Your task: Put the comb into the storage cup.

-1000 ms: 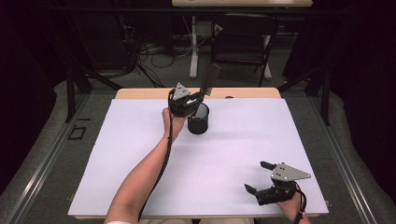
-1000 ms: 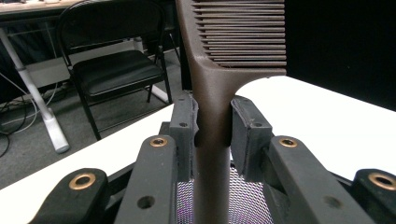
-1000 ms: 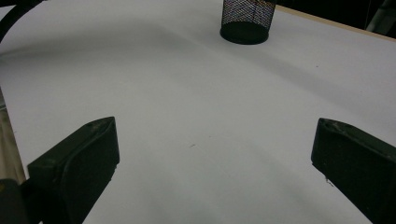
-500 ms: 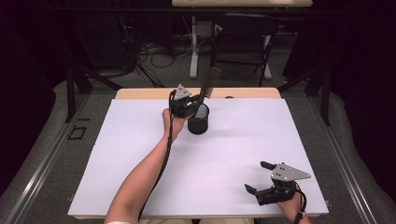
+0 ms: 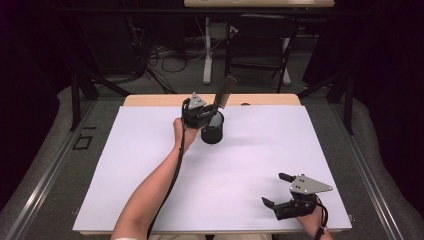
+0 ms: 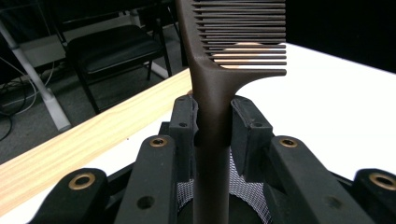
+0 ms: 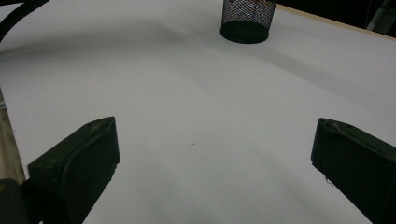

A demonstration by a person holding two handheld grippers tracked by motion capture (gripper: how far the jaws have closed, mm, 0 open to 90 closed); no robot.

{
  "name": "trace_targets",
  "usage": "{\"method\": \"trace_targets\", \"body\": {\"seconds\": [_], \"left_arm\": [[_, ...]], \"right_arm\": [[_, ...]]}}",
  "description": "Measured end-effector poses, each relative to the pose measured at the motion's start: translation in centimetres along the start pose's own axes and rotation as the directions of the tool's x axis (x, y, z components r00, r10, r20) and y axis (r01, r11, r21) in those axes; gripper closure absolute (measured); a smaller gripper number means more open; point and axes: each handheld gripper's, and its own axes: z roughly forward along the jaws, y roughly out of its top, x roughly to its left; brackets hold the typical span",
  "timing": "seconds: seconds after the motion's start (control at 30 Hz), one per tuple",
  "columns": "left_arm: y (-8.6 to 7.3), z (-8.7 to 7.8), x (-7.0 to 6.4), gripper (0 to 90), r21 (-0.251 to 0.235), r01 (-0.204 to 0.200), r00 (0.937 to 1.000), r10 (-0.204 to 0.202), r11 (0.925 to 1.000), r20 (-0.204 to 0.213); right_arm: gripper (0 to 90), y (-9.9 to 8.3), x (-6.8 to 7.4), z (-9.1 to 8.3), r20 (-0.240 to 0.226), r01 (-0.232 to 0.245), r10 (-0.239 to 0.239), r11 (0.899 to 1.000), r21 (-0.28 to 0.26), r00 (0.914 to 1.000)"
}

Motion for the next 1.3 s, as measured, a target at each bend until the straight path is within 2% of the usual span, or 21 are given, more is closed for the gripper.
{"method": "trace_targets", "body": {"seconds": [0.5, 0.8, 1.03, 1.3], "left_arm": [[-0.3, 0.3, -0.3, 71.5, 0.054, -0.026, 0.9996, 0.027, 0.9982, -0.007], [-0.5, 0.4, -0.7, 70.1, 0.101, -0.075, 0.9971, 0.076, 0.9920, -0.007], [-0.4, -0.1, -1.1, 51.5, 0.077, -0.086, 0.9962, 0.086, 0.9933, 0.013], [-0.3, -0.9, -0.8, 34.7, 0.092, -0.046, 0.9968, 0.039, 0.9947, 0.069]], "right_arm": [[0.7, 0.0, 0.0, 0.0, 0.000, 0.000, 0.000, 1.000, 0.000, 1.0000], [0.7, 0.0, 0.0, 0.0, 0.000, 0.002, -0.002, 1.000, 0.000, 1.0000], [0.7, 0.0, 0.0, 0.0, 0.000, -0.002, 0.002, 1.000, -0.001, 1.0000], [0.7, 0.0, 0.0, 0.0, 0.000, 0.000, 0.000, 1.000, 0.002, 1.0000]]}}
